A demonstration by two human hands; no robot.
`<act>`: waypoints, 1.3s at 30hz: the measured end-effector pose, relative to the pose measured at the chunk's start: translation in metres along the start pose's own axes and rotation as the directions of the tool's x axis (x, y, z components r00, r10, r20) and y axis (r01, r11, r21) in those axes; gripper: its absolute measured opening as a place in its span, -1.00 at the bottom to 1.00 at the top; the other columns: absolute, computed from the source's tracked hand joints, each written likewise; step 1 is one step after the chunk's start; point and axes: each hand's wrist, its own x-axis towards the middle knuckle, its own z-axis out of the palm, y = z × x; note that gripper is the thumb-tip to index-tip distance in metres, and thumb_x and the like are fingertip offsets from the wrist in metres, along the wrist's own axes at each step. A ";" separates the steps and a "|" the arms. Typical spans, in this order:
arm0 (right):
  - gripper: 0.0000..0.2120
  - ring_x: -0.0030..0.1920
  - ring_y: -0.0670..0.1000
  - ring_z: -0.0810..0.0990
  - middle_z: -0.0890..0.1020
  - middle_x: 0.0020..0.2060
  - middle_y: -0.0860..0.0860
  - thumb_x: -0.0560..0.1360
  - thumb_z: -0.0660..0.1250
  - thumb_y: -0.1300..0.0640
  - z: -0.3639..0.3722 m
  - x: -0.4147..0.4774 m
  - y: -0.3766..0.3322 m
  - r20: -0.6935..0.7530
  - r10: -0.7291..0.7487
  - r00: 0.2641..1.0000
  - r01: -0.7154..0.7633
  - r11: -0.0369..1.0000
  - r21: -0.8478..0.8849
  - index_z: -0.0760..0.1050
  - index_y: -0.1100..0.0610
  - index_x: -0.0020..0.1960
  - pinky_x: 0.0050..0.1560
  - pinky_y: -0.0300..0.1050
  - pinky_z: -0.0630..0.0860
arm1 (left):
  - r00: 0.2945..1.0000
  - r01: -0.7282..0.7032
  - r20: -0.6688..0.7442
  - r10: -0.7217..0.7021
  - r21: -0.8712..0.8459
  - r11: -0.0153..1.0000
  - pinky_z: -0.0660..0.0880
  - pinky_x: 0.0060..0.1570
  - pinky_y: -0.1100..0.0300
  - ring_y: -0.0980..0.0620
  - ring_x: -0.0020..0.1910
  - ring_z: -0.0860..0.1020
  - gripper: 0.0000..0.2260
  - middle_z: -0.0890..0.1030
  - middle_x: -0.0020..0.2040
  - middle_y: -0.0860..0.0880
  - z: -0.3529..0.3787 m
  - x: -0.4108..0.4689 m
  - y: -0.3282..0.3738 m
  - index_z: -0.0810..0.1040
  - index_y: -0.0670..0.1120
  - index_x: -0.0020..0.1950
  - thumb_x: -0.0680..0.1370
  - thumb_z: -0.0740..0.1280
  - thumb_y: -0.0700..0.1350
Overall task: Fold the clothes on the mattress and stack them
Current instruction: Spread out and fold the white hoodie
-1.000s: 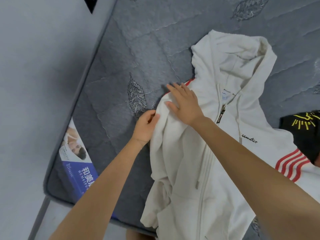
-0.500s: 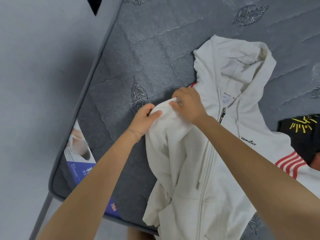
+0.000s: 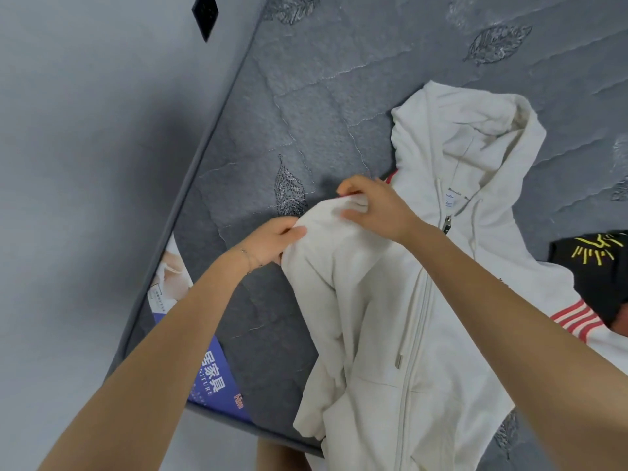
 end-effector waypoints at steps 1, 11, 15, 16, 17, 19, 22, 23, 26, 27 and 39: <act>-0.58 0.19 0.00 0.57 0.63 0.12 -0.01 0.45 0.49 0.07 0.003 0.001 -0.006 0.068 -0.031 0.997 0.033 0.999 -0.033 0.50 0.11 0.26 0.39 -0.01 0.24 | 0.998 -0.062 -0.026 0.063 0.032 0.998 0.48 -0.29 0.32 0.22 -0.31 0.46 -0.81 0.48 -0.27 0.08 -0.001 -0.001 0.002 0.50 -0.12 -0.10 0.66 0.19 -0.10; -0.74 0.17 0.07 0.43 0.46 -0.09 -0.06 0.54 0.35 -0.12 0.023 0.019 -0.036 0.096 -0.044 0.994 0.069 0.960 -0.272 0.60 0.04 0.07 0.20 -0.06 0.19 | 0.996 0.076 -0.042 -0.080 -0.081 0.994 0.43 -0.19 0.30 0.10 -0.23 0.43 -0.62 0.51 -0.23 -0.04 -0.029 -0.013 -0.016 0.55 -0.20 -0.09 0.64 0.17 0.09; -0.82 0.10 0.12 0.52 0.61 -0.07 0.05 0.52 0.41 0.01 0.025 0.020 -0.040 -0.062 0.027 0.998 -0.030 0.998 -0.046 0.62 0.13 -0.03 0.26 0.16 0.34 | 0.974 0.178 0.178 -0.143 -0.203 0.963 0.50 0.15 0.20 0.10 -0.01 0.58 -0.76 0.65 -0.01 0.00 -0.028 -0.027 -0.040 0.58 -0.09 0.08 0.63 0.20 0.01; -0.83 0.08 0.12 0.53 0.61 -0.08 0.06 0.52 0.41 0.02 0.024 0.020 -0.040 -0.077 0.035 0.996 -0.038 0.999 -0.033 0.62 0.13 -0.04 0.25 0.19 0.36 | 0.970 0.184 0.197 -0.143 -0.206 0.961 0.46 0.21 0.20 0.12 0.05 0.57 -0.82 0.63 0.04 0.01 -0.028 -0.030 -0.046 0.57 -0.07 0.09 0.63 0.22 -0.05; -0.83 0.07 0.11 0.54 0.60 -0.10 0.04 0.52 0.41 0.01 0.022 0.020 -0.040 -0.073 0.035 0.997 -0.039 0.997 -0.059 0.62 0.12 -0.04 0.24 0.19 0.36 | 0.973 0.179 0.188 -0.134 -0.242 0.954 0.45 0.23 0.22 0.13 0.08 0.55 -0.85 0.62 0.07 0.02 -0.030 -0.033 -0.052 0.56 -0.07 0.10 0.63 0.22 -0.12; -0.82 0.07 0.08 0.54 0.58 -0.11 -0.01 0.51 0.42 -0.02 0.022 0.020 -0.043 -0.037 0.027 0.999 -0.033 0.988 -0.151 0.62 0.09 -0.04 0.24 0.15 0.36 | 0.988 0.139 0.114 -0.105 -0.356 0.924 0.50 0.18 0.23 0.08 0.07 0.55 -0.88 0.59 0.06 -0.03 -0.037 -0.039 -0.062 0.52 -0.13 0.09 0.64 0.20 -0.18; -0.82 0.10 0.06 0.52 0.60 -0.07 -0.04 0.49 0.43 -0.05 0.030 0.021 -0.054 0.026 -0.002 1.000 0.007 0.984 -0.177 0.60 0.06 -0.06 0.24 0.08 0.34 | 0.997 0.054 -0.030 -0.068 -0.342 0.938 0.53 0.04 0.15 0.03 -0.03 0.49 -0.92 0.50 -0.07 -0.07 -0.049 -0.048 -0.065 0.46 -0.13 0.02 0.65 0.19 -0.16; -0.81 0.09 0.04 0.53 0.60 -0.06 -0.07 0.49 0.43 -0.06 0.035 0.022 -0.060 0.061 -0.020 0.998 0.030 0.986 -0.161 0.58 0.05 -0.06 0.25 0.07 0.33 | 0.997 0.006 -0.071 -0.027 -0.276 0.961 0.50 -0.05 0.18 0.06 -0.10 0.45 -0.89 0.47 -0.13 -0.04 -0.052 -0.051 -0.063 0.45 -0.12 -0.04 0.65 0.20 -0.15; -0.66 0.18 0.01 0.51 0.62 0.10 -0.08 0.48 0.41 -0.15 0.053 0.023 -0.080 0.162 -0.075 0.984 0.098 0.986 -0.135 0.55 0.03 0.13 0.32 0.07 0.31 | 0.981 -0.159 -0.123 0.153 -0.035 0.987 0.28 -0.30 0.29 0.15 -0.29 0.32 -0.76 0.34 -0.31 0.05 -0.058 -0.058 -0.051 0.40 -0.12 -0.23 0.64 0.23 -0.15; -0.56 0.27 0.02 0.47 0.58 0.20 -0.06 0.47 0.40 -0.19 0.059 0.023 -0.086 0.204 -0.085 0.975 0.116 0.983 -0.145 0.51 0.00 0.26 0.36 0.06 0.27 | 0.975 -0.187 -0.118 0.186 0.003 0.982 0.24 -0.34 0.30 0.16 -0.33 0.29 -0.75 0.32 -0.33 0.05 -0.060 -0.059 -0.046 0.41 -0.14 -0.24 0.63 0.25 -0.15; -0.86 -0.09 -0.01 0.56 0.63 -0.17 0.01 0.51 0.43 0.12 0.071 0.020 -0.104 0.106 0.022 0.994 -0.038 0.988 0.152 0.60 0.20 -0.11 0.06 -0.08 0.43 | 0.986 0.150 0.046 -0.162 0.195 0.969 0.49 0.13 0.22 0.07 0.00 0.55 -0.86 0.63 0.02 -0.07 -0.085 -0.078 -0.065 0.54 -0.14 0.08 0.58 0.34 -0.10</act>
